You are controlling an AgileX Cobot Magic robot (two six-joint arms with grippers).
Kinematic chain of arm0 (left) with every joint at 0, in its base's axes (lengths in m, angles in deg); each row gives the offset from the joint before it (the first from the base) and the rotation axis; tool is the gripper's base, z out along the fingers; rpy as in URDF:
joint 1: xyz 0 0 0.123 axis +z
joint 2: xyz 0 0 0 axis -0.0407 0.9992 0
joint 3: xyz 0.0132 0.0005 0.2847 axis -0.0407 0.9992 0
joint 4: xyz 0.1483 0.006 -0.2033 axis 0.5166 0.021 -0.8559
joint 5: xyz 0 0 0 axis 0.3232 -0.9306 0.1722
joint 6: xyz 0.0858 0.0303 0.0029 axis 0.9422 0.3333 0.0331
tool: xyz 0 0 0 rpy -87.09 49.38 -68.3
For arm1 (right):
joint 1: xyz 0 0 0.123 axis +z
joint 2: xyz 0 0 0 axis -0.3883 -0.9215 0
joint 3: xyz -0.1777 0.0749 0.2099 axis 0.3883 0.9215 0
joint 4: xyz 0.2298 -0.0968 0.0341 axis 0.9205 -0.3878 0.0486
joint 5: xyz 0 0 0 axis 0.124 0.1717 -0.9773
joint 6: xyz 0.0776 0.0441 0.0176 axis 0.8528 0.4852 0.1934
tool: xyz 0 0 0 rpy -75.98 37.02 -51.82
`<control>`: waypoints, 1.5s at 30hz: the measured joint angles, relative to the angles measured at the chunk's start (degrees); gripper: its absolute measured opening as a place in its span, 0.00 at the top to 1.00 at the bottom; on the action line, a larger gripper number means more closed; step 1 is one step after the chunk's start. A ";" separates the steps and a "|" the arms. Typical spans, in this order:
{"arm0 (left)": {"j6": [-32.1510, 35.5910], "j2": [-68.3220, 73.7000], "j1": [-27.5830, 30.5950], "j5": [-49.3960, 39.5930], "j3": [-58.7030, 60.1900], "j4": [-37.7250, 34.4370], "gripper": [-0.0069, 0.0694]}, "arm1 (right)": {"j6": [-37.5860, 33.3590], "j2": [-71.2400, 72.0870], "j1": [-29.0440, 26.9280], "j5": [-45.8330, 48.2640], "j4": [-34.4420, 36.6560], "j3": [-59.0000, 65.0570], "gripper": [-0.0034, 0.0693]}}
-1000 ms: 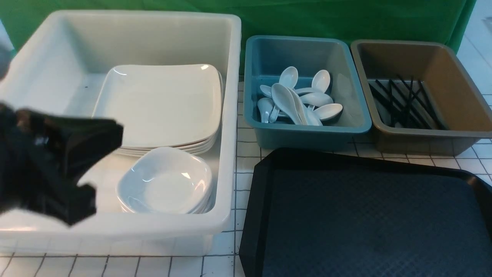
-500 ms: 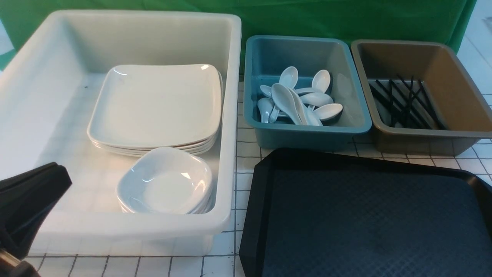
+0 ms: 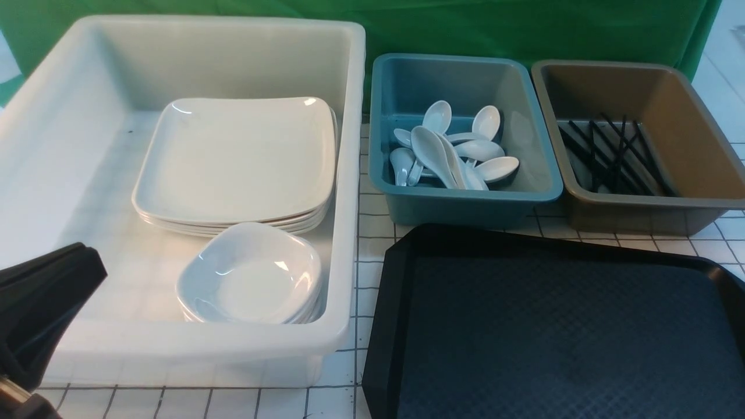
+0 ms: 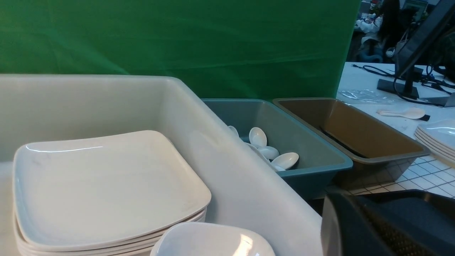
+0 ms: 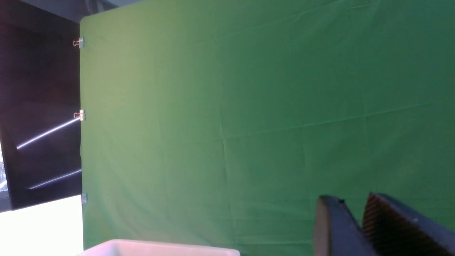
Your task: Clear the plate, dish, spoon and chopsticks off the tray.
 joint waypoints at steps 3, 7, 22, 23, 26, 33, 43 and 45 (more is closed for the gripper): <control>0.26 0.00 0.00 0.00 0.00 1.78 0.90 | 0.00 0.00 0.00 -0.05 0.00 0.00 0.73; 0.57 -1.14 0.68 0.08 0.69 6.59 0.90 | 0.00 0.00 0.00 -0.11 0.00 0.05 0.71; 0.81 -19.38 24.67 0.47 20.21 10.60 0.90 | 0.04 0.00 0.00 -0.15 0.00 0.04 0.66; 0.81 -19.62 25.24 0.14 20.22 10.73 0.90 | 0.04 0.00 0.00 -0.15 0.00 0.04 0.66; 0.81 -19.74 25.28 -1.62 20.22 11.70 0.90 | 0.04 0.00 0.00 -0.15 0.00 0.04 0.65; 0.81 -19.74 25.03 -5.38 20.26 12.72 0.90 | 0.04 0.00 0.00 -0.15 0.00 0.04 0.63; -0.90 -19.74 25.03 -5.77 20.26 12.72 0.90 | 0.12 0.00 0.00 -0.15 0.00 0.04 0.62; -0.90 -19.74 25.03 -5.77 20.26 12.72 0.90 | 0.12 0.00 0.00 -0.15 0.00 0.04 0.62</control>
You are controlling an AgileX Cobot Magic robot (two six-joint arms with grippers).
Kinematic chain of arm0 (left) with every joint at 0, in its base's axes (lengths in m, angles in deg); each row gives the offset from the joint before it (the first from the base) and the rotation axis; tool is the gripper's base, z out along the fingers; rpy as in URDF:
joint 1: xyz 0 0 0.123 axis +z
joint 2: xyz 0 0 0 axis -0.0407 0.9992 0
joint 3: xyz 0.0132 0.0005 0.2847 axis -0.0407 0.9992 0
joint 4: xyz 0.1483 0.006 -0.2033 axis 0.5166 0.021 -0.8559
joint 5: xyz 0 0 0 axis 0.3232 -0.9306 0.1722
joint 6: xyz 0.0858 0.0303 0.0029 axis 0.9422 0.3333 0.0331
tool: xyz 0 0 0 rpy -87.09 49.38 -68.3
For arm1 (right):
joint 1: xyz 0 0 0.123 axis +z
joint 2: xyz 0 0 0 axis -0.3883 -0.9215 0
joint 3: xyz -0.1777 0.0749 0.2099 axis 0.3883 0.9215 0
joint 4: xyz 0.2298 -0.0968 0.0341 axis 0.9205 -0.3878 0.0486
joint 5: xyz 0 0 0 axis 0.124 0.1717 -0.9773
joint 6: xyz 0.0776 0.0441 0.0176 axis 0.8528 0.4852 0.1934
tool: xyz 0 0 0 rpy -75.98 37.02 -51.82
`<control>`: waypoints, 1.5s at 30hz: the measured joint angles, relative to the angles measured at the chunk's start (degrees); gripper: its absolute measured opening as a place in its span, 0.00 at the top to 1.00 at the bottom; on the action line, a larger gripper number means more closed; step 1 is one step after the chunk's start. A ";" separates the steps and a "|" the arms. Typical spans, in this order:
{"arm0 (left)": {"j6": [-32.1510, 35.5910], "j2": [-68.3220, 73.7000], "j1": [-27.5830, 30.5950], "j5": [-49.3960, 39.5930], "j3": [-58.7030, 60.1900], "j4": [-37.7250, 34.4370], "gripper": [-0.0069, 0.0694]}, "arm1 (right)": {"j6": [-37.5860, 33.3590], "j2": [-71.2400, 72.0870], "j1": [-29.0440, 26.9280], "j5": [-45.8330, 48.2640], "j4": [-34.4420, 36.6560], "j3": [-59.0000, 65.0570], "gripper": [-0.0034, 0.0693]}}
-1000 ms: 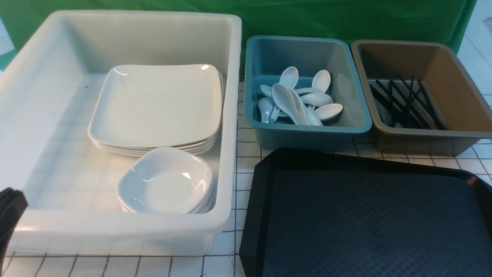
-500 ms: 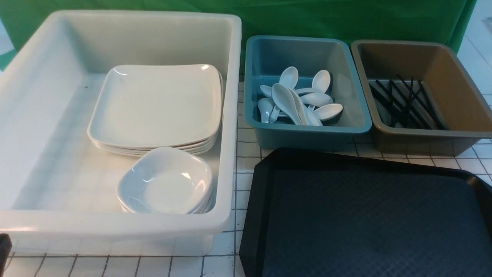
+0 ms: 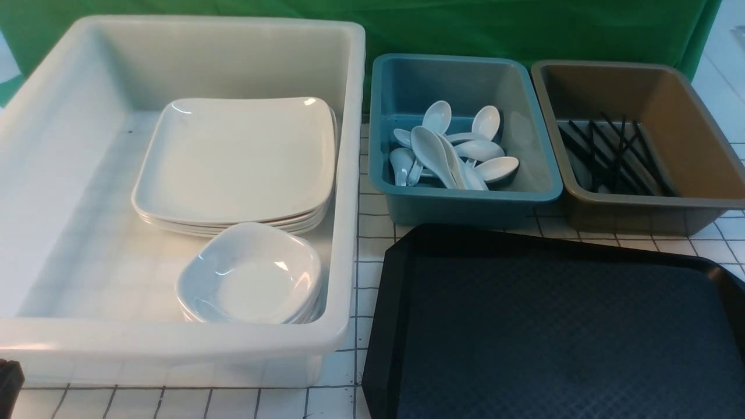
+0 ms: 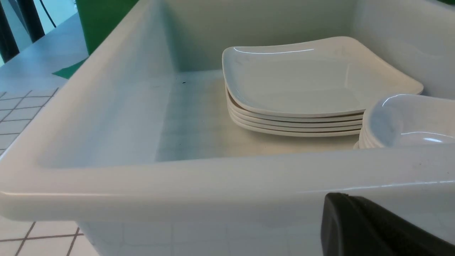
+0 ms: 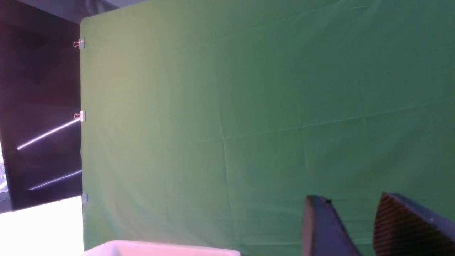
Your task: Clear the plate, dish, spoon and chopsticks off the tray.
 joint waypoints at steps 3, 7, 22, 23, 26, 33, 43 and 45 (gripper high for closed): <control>0.00 0.00 0.00 0.00 0.00 0.00 0.90 | 0.00 0.00 0.00 0.00 0.00 0.00 0.62; 0.00 0.00 0.00 0.00 0.00 0.00 0.90 | 0.00 0.00 0.00 0.00 0.00 0.00 0.62; 0.00 0.00 0.00 0.00 0.00 0.00 0.90 | -0.74 0.00 0.00 0.18 0.00 0.00 0.62; 0.00 0.00 0.00 0.00 0.00 0.00 0.90 | -0.89 0.00 0.00 0.27 0.00 0.00 0.62; 0.00 0.00 0.00 0.00 0.00 0.19 0.90 | -4.16 0.46 -0.47 3.93 -0.02 0.80 0.62; 0.00 0.00 0.00 -0.01 0.00 0.37 0.90 | -8.69 0.69 -12.64 8.06 -0.02 9.34 0.62; 0.00 0.00 0.00 -0.01 0.00 0.82 0.90 | -13.54 5.00 -22.24 18.76 -0.07 21.36 0.62; 0.00 -0.06 0.00 -0.24 0.06 0.81 0.90 | -12.30 5.06 -22.86 19.59 -0.07 21.43 0.62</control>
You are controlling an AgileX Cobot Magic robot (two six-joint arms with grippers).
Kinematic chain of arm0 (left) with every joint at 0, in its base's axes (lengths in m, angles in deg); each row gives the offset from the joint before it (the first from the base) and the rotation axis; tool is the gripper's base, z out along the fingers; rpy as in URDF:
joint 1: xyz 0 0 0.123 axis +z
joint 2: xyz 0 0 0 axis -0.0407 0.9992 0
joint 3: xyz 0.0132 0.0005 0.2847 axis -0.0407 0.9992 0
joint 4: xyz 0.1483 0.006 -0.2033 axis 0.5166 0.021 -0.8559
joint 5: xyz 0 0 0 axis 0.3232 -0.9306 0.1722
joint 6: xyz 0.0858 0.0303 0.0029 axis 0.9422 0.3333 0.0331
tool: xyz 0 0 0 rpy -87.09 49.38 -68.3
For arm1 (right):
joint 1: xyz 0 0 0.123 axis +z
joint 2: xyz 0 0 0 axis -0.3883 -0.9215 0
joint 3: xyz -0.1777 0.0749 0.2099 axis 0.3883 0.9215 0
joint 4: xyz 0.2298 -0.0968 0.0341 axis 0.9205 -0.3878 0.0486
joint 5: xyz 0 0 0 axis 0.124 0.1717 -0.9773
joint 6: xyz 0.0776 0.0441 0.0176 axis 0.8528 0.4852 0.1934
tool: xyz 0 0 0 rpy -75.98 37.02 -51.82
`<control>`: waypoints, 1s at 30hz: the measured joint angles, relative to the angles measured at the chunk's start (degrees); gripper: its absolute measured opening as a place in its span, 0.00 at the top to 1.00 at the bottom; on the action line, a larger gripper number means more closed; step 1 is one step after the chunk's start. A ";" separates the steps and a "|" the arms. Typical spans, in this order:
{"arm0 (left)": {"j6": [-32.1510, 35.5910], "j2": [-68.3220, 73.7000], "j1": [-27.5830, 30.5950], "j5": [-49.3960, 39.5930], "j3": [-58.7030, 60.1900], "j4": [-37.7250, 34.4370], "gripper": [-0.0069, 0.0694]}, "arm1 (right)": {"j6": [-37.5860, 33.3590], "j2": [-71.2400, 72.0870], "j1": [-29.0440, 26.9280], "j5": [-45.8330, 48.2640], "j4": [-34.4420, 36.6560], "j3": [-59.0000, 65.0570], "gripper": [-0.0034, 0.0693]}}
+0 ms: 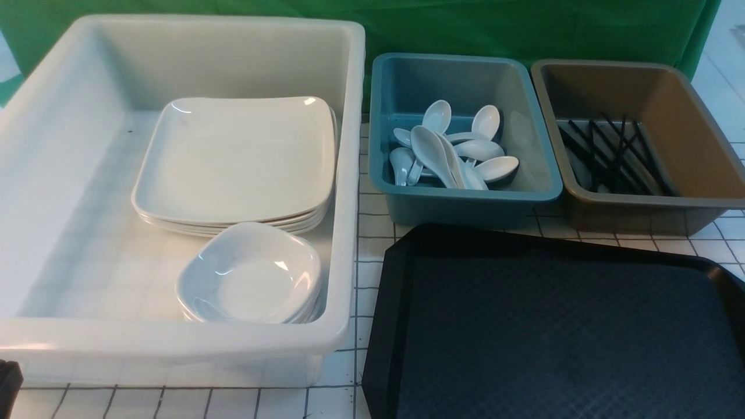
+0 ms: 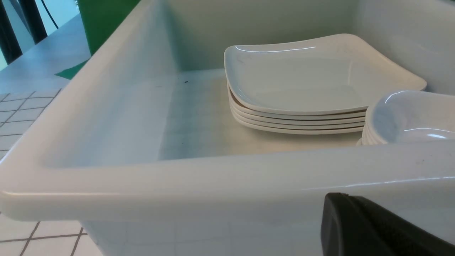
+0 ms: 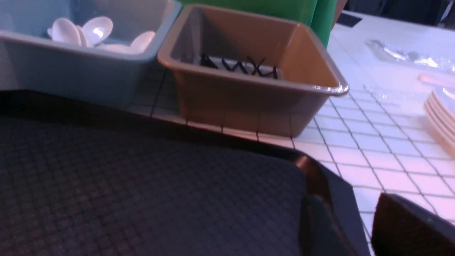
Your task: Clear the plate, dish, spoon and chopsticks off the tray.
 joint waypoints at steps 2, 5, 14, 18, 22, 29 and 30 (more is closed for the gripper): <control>0.00 0.00 0.00 0.06 0.00 0.02 0.90 | 2.35 0.05 -1.11 0.21 0.00 0.00 0.62; 0.00 0.00 0.00 0.06 0.00 0.06 0.90 | 4.18 0.05 -2.85 0.38 0.00 0.06 0.62; 0.00 0.00 0.00 0.06 0.00 0.06 0.90 | 5.41 0.05 -2.27 0.38 0.00 0.06 0.62; 0.00 0.00 0.00 0.06 0.00 0.06 0.90 | 6.40 0.05 -0.40 0.38 0.00 0.12 0.62; 0.00 0.00 0.00 0.06 0.00 0.06 0.90 | 7.22 0.05 -0.27 0.38 0.00 0.12 0.62; -0.05 0.00 0.00 0.06 0.00 0.06 0.90 | 7.66 0.05 -0.27 0.38 0.00 0.12 0.62; -0.05 0.00 0.00 0.06 0.00 0.06 0.90 | 7.66 0.05 -0.27 0.38 0.00 0.12 0.62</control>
